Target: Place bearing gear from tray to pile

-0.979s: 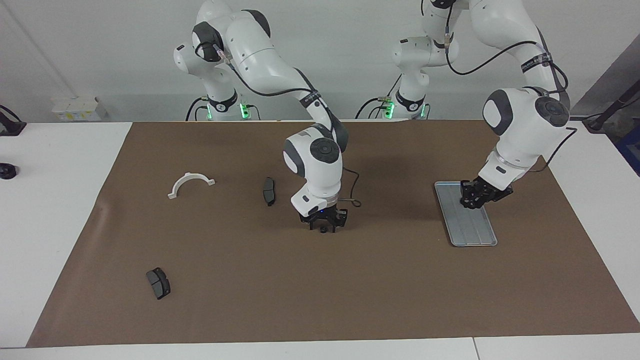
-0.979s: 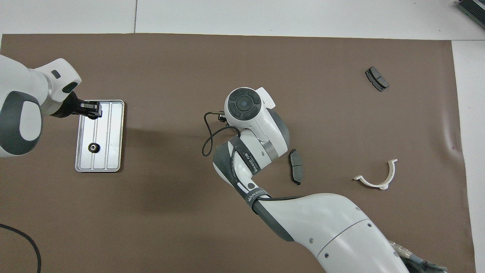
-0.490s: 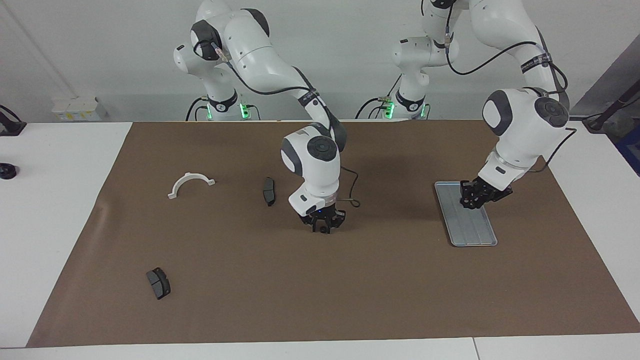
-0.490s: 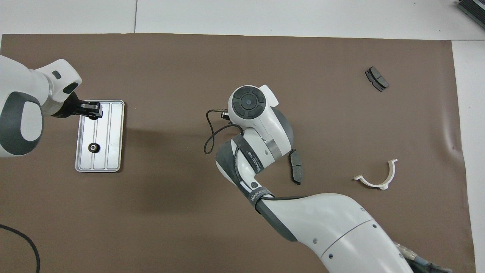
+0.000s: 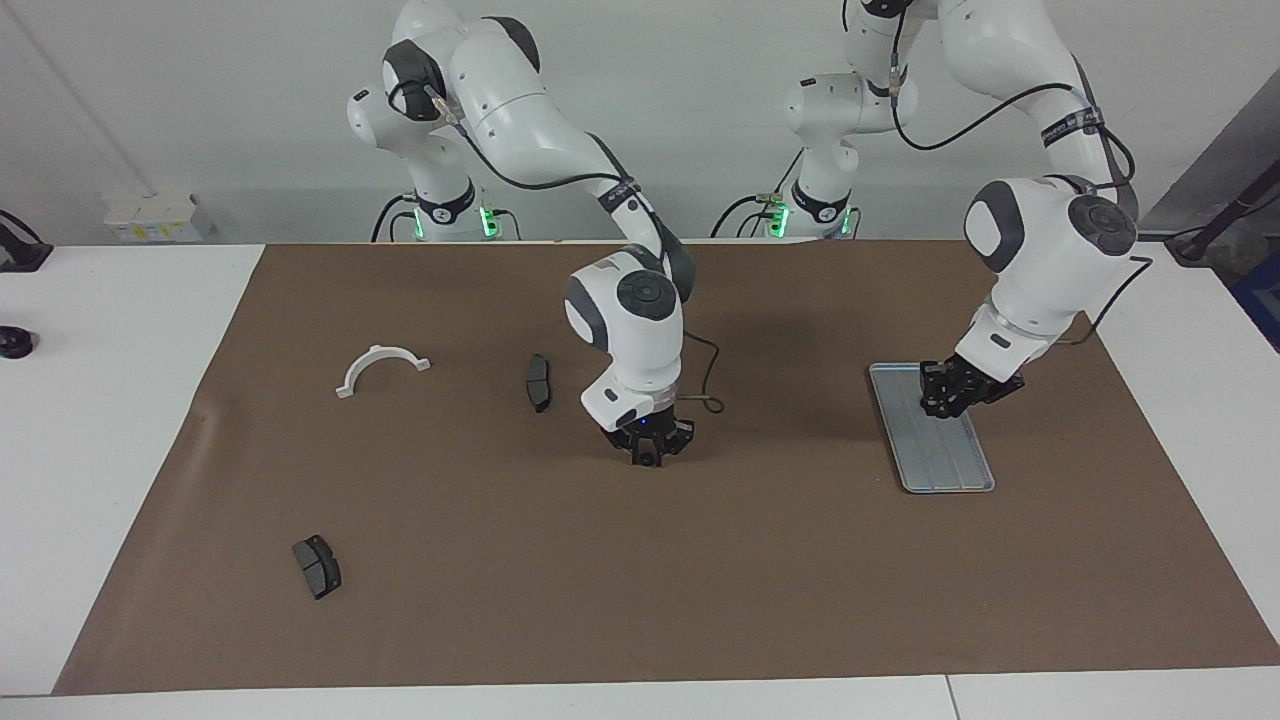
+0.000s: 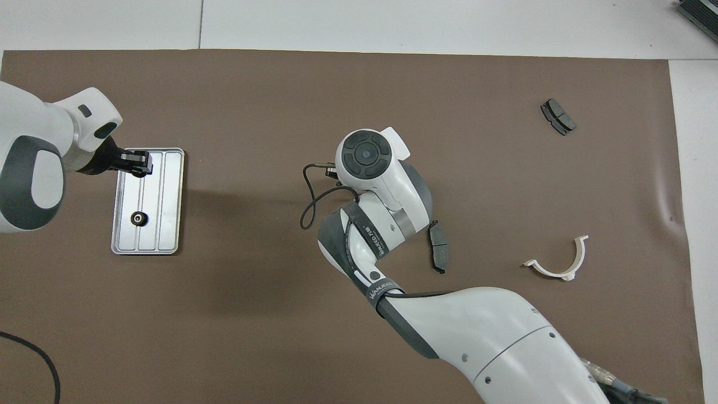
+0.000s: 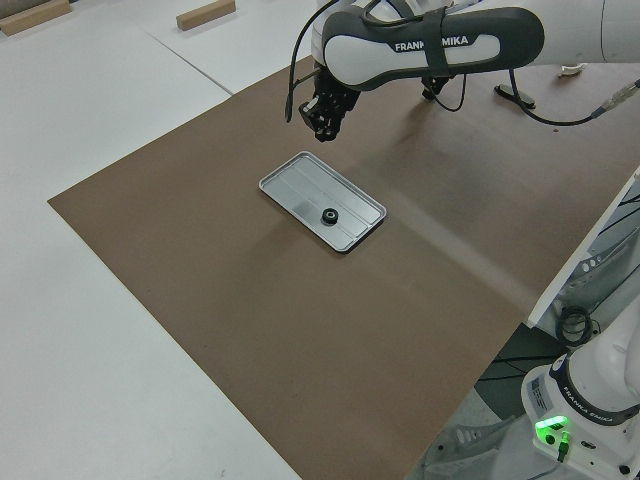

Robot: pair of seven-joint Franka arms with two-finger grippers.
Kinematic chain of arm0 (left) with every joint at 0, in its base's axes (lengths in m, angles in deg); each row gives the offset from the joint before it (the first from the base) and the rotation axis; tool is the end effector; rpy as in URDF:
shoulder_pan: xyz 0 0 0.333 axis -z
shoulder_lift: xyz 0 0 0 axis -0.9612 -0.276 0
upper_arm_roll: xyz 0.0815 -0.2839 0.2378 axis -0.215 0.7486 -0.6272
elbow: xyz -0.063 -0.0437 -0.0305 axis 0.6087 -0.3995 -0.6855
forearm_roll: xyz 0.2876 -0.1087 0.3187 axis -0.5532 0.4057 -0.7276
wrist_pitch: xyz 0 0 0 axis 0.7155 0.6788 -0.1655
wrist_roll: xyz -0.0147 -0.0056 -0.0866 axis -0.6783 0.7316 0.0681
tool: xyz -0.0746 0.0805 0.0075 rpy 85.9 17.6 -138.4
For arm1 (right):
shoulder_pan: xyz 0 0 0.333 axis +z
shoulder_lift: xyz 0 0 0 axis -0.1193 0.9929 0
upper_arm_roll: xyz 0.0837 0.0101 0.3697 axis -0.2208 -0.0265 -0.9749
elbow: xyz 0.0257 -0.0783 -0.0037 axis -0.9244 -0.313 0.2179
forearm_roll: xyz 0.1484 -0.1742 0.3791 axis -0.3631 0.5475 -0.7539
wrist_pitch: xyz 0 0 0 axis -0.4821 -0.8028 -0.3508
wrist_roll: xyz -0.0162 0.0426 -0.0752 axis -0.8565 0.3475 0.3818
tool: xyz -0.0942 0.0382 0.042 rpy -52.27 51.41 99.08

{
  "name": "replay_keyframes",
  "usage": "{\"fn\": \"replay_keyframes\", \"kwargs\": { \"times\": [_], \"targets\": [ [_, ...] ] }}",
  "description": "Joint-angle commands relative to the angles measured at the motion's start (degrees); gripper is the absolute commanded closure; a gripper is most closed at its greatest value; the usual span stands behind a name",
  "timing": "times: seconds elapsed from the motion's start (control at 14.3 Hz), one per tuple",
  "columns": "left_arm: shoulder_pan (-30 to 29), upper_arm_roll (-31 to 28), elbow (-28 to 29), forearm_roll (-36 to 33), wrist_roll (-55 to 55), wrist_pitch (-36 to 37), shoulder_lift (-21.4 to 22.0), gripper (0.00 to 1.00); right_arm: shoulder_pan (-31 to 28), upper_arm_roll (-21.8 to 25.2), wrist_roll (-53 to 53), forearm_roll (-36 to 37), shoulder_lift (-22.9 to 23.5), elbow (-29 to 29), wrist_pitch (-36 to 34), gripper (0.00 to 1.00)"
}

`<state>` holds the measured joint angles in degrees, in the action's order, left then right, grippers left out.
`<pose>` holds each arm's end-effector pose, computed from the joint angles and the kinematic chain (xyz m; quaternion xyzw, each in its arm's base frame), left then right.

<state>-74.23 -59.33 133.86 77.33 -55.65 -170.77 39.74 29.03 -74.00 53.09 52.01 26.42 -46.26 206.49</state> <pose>0.6737 -0.0260 0.4600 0.9971 -0.0658 0.0230 0.0297 0.6886 0.4366 0.3132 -0.9940 0.0898 -0.0618 0.0137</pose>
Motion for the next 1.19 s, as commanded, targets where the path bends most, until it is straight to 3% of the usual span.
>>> {"fn": "replay_keyframes", "kwargs": {
  "times": [0.0, 0.14, 0.49, 0.7, 0.91, 1.12],
  "targets": [
    [0.6, -0.21, 0.71, 0.94, 0.06, -0.87, 0.34, 1.0, -0.11, -0.21, -0.69, -0.36, -1.65, -2.63, 1.7, 0.69],
    [0.87, -0.21, 0.71, 0.94, -0.03, -0.88, 0.34, 1.0, 0.06, -0.21, -0.69, -0.36, -1.74, -2.8, 1.61, 0.72],
    [1.22, -0.04, -0.17, 0.94, -2.83, -0.7, 0.17, 1.0, 0.33, -0.21, -0.78, -0.1, -1.74, -2.37, 0.39, 0.93],
    [2.45, -0.04, -1.04, 1.03, -4.5, -0.61, -0.01, 1.0, -1.25, 0.23, -1.74, 1.39, -1.83, -0.44, -2.16, 0.93],
    [8.14, 0.23, -3.33, 0.94, -13.89, -1.13, -0.62, 1.0, -5.46, 0.32, -6.65, 1.92, -1.91, 0.1, -3.57, 0.93],
    [16.39, 0.23, -2.11, 0.94, -25.65, -11.21, -2.02, 1.0, -11.07, 0.41, -11.3, 2.1, -3.75, 0.01, -5.49, 0.95]
  ]
}}
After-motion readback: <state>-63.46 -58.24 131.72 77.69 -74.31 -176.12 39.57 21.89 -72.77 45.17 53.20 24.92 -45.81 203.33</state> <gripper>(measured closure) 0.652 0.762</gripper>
